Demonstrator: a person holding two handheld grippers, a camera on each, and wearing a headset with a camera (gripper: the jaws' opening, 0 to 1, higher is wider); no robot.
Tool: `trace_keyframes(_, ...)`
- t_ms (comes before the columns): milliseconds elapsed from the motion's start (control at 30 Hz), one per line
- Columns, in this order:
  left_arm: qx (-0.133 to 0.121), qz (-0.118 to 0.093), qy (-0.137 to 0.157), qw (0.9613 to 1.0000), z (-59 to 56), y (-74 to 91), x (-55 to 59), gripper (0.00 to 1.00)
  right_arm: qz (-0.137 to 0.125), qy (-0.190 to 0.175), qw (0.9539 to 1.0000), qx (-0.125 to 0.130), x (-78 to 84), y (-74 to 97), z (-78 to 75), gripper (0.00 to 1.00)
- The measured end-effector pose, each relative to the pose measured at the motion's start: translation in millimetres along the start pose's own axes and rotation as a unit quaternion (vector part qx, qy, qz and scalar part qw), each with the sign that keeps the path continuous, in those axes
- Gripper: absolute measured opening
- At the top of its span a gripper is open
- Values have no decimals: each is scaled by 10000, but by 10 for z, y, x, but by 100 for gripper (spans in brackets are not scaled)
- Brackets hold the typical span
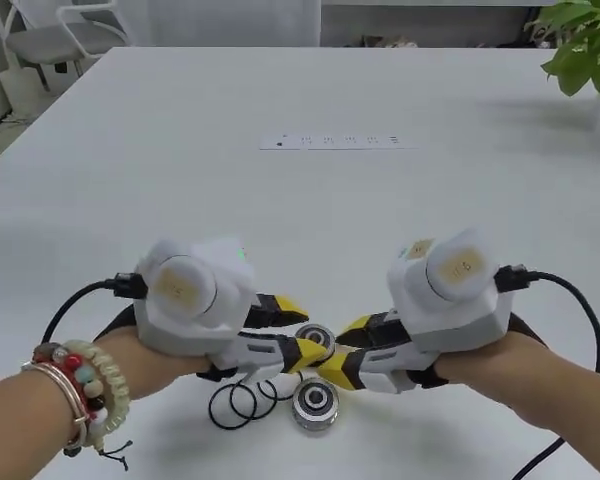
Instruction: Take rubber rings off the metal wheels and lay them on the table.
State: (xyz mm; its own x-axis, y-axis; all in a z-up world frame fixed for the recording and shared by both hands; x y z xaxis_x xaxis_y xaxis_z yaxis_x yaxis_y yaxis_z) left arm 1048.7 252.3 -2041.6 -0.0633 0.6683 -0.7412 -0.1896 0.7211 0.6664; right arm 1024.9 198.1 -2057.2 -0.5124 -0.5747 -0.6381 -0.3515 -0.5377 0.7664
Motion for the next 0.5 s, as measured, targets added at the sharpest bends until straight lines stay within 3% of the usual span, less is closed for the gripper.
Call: trace_keyframes(500, 42, -66, 156, 9998, -25, 19, 7, 8, -80, 91, 9999, 55, -19, -35, -20, 23)
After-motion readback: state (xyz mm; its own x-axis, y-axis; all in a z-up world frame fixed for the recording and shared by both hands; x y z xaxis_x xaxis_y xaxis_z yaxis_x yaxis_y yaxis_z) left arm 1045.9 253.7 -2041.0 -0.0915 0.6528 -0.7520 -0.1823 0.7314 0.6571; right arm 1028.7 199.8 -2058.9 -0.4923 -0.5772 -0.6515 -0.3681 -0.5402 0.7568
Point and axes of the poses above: the centre of the closed fingertips' face, and the gripper's own axes: y roughly backward along the fingers, z roughly to its left, x roughly out of its underside, the point moved 4 cm from there along y, roughly backward along the fingers, and after that the axes turned 9 degrees about z, right-handed, at the moved point
